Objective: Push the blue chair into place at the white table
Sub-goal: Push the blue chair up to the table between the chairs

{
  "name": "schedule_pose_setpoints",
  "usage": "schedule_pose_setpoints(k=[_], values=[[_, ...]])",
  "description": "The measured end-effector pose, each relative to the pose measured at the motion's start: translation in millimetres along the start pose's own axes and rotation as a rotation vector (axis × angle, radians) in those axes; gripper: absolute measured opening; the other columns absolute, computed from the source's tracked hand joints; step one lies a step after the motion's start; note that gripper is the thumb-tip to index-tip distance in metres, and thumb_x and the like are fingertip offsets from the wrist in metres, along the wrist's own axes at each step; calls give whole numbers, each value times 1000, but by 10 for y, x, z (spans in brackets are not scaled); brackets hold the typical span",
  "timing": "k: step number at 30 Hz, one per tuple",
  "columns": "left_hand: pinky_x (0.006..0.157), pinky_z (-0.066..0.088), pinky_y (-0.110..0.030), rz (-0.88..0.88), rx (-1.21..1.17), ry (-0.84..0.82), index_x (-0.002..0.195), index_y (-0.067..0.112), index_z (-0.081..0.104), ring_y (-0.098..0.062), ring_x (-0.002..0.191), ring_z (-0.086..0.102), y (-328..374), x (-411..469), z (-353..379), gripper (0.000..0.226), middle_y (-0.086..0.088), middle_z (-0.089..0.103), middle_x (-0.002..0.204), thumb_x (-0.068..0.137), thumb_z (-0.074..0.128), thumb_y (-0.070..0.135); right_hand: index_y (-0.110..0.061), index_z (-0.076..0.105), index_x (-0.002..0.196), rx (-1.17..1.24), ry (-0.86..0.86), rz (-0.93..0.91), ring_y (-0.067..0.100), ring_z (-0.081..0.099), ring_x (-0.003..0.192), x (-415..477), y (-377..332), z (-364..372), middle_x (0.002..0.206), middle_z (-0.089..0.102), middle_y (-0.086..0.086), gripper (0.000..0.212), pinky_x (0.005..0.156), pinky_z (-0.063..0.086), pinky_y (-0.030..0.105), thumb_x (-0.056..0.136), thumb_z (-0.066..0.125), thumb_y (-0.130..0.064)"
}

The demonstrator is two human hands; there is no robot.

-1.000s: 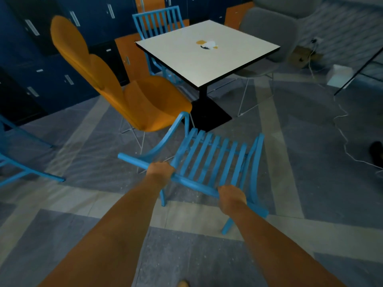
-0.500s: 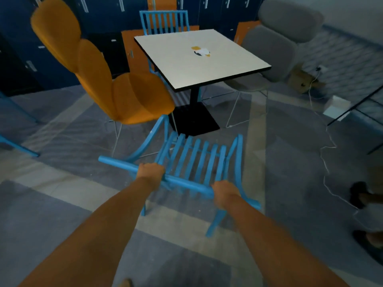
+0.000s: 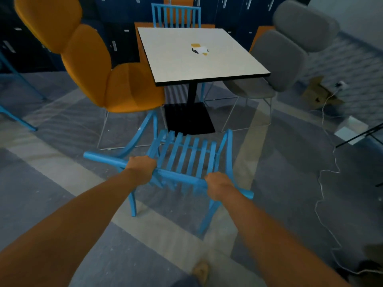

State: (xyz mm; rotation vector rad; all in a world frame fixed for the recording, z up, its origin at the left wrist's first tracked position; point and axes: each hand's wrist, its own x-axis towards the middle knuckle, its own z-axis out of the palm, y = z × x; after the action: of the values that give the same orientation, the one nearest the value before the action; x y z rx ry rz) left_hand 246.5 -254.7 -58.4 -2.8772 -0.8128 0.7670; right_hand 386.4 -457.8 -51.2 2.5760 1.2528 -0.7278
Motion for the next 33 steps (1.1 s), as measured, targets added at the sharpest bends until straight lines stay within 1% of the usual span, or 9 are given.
schedule_pose_setpoints(k=[2, 6, 9, 14, 17, 20, 27, 30, 33], values=[[96, 50, -44, -31, -31, 15, 116, 21, 64, -29, 108, 64, 239, 37, -61, 29, -6, 65, 117, 90, 52, 13, -6, 59, 119, -20, 14, -32, 34, 59, 114, 41, 284, -56, 123, 62, 17, 31, 98, 51, 42, 89, 58, -9], [95, 50, -44, -57, -55, -15, 115, 22, 64, -28, 108, 64, 734, 37, -243, 30, -6, 65, 117, 90, 52, 13, -7, 58, 120, -34, -6, -70, 34, 57, 117, 2, 820, -138, 125, 61, 17, 32, 98, 50, 42, 88, 56, -9], [98, 50, -45, -73, -90, -35, 115, 20, 64, -29, 111, 63, 1125, 80, -335, 28, -6, 65, 118, 89, 56, 14, -10, 61, 119, -70, -30, -108, 34, 59, 115, 14, 1236, -177, 122, 63, 16, 34, 97, 51, 42, 85, 56, -8], [98, 49, -45, -135, -135, -44, 118, 20, 63, -29, 112, 63, 1722, 120, -500, 28, -6, 63, 119, 93, 55, 13, -14, 62, 119, -107, -45, -155, 32, 61, 112, 33, 1877, -204, 120, 65, 13, 36, 96, 53, 42, 84, 58, -10], [100, 48, -47, -182, -164, -37, 119, 19, 62, -30, 114, 62, 2105, 146, -551, 29, -7, 64, 121, 93, 55, 11, -13, 63, 117, -121, -54, -187, 31, 62, 110, 33, 2259, -194, 119, 65, 12, 32, 94, 53, 41, 85, 58, -12], [100, 48, -47, -216, -177, -37, 119, 16, 61, -30, 113, 62, 2509, 134, -575, 28, -8, 65, 121, 93, 55, 11, -12, 62, 115, -120, -58, -198, 31, 62, 109, -11, 2654, -164, 117, 65, 13, 31, 92, 54, 41, 85, 56, -10], [103, 45, -48, -265, -222, -60, 121, 17, 62, -29, 113, 62, 3484, 35, -615, 29, -7, 64, 120, 95, 51, 11, -12, 59, 119, -170, -73, -274, 34, 60, 113, -217, 3535, -76, 121, 64, 16, 32, 96, 51, 42, 87, 57, -14], [103, 44, -49, -281, -222, -71, 122, 19, 62, -28, 113, 62, 3827, -24, -623, 30, -6, 64, 120, 94, 51, 11, -17, 60, 122, -171, -89, -294, 32, 61, 113, -307, 3824, -33, 121, 65, 14, 36, 97, 52, 41, 87, 57, -11], [101, 44, -49, -274, -220, -77, 122, 20, 60, -28, 112, 62, 4058, -85, -604, 31, -6, 63, 120, 94, 50, 12, -16, 60, 122, -182, -98, -304, 32, 61, 112, -404, 4019, 34, 120, 65, 13, 37, 97, 52, 41, 87, 53, -6]])
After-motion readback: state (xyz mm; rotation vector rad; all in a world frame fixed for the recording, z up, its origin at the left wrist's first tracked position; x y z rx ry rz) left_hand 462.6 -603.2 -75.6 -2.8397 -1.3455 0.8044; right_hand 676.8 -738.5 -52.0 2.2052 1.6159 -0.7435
